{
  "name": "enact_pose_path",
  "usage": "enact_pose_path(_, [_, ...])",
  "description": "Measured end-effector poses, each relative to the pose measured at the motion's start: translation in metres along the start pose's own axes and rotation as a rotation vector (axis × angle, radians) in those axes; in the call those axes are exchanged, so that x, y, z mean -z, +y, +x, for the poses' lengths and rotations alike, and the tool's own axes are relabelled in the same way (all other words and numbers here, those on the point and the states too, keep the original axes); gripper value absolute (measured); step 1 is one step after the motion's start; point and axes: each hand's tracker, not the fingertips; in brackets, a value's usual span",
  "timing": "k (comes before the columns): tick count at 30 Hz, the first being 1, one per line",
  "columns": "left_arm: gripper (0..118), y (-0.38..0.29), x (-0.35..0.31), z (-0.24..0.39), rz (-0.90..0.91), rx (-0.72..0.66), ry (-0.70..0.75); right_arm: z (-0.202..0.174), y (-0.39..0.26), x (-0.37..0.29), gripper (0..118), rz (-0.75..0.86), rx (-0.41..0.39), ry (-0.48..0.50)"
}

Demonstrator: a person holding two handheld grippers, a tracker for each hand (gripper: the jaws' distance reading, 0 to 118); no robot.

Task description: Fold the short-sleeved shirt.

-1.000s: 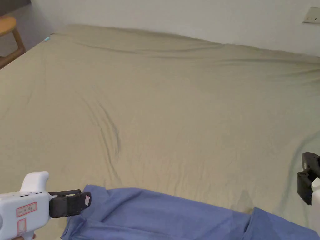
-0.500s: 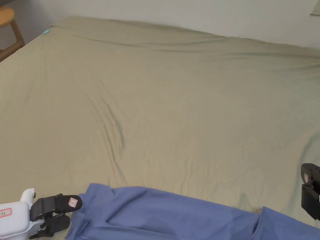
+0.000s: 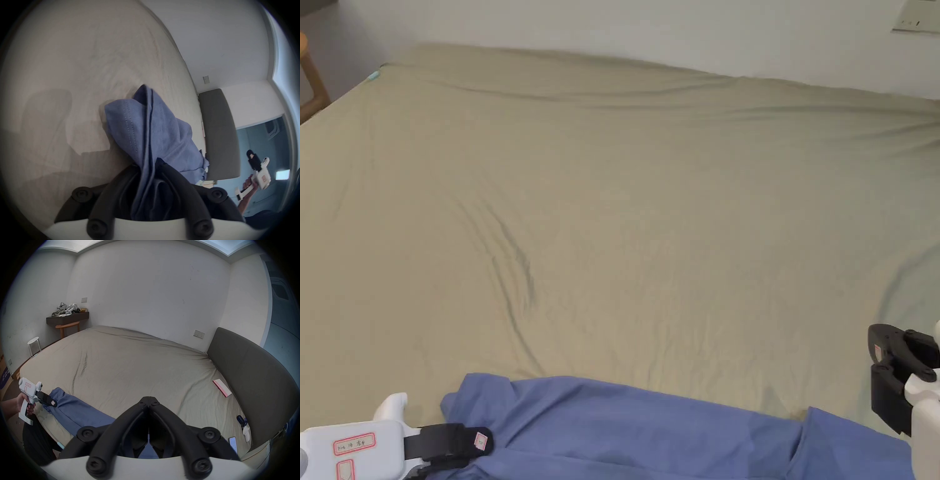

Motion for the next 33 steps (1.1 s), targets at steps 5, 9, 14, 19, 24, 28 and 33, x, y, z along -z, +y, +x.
enact_pose_path(5, [10,0.012,-0.008,0.014,0.043,0.127,0.12,0.007,-0.003,-0.004,2,0.003,0.011,-0.013])
enact_pose_path(9, [10,0.016,-0.017,0.029,0.039,0.167,0.143,0.015,-0.005,-0.006,2,0.003,0.025,-0.031])
enact_pose_path(14, [10,0.014,-0.034,0.04,0.052,0.172,0.196,0.025,-0.008,-0.011,2,0.006,0.041,-0.044])
enact_pose_path(19, [10,0.013,-0.065,0.037,0.13,0.156,0.255,0.033,-0.013,-0.015,2,0.003,0.046,-0.059])
enact_pose_path(24, [10,0.01,-0.09,0.056,0.17,0.142,0.244,0.037,-0.016,-0.015,2,0.0,0.063,-0.065])
enact_pose_path(28, [10,0.008,-0.09,0.11,0.187,0.283,0.216,0.038,-0.017,-0.015,2,0.001,0.082,-0.06])
enact_pose_path(33, [11,0.002,-0.071,0.179,0.142,0.403,0.127,0.04,-0.017,-0.022,2,0.012,0.079,-0.056])
